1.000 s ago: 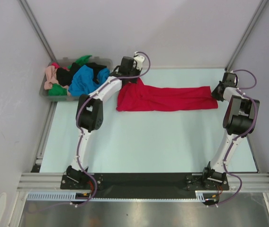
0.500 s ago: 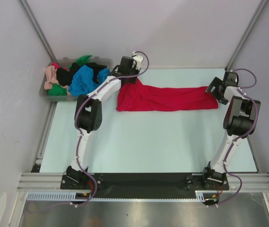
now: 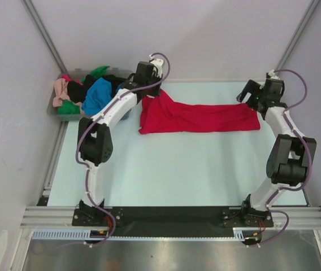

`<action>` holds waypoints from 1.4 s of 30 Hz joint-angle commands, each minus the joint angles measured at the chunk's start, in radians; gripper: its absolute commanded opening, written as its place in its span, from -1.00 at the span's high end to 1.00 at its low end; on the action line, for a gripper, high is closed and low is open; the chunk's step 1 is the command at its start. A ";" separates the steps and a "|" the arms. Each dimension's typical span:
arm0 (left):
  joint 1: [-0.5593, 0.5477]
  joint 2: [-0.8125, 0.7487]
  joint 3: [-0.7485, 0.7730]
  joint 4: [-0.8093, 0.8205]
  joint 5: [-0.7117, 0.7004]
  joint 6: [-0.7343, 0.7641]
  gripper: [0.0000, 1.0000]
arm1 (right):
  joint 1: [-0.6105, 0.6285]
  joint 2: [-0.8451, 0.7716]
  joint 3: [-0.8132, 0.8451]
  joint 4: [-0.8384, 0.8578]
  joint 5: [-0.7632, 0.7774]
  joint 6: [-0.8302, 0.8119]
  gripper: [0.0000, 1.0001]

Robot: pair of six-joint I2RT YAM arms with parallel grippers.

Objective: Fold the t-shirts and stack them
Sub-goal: Fold the tshirt

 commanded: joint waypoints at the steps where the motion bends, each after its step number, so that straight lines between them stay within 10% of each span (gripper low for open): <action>1: -0.006 0.051 0.050 -0.009 -0.014 -0.029 1.00 | 0.021 0.007 -0.054 0.035 -0.074 0.002 -0.99; 12: -0.006 0.257 0.290 -0.012 -0.036 0.029 1.00 | 0.172 0.090 -0.091 0.158 -0.227 -0.071 -0.99; 30: -0.006 0.210 0.158 -0.081 -0.151 -0.250 1.00 | 0.578 0.337 0.173 0.257 -0.233 -0.419 -0.78; 42: -0.001 0.102 0.027 -0.129 -0.159 -0.350 1.00 | 0.539 0.326 0.161 0.267 -0.219 -0.322 -0.46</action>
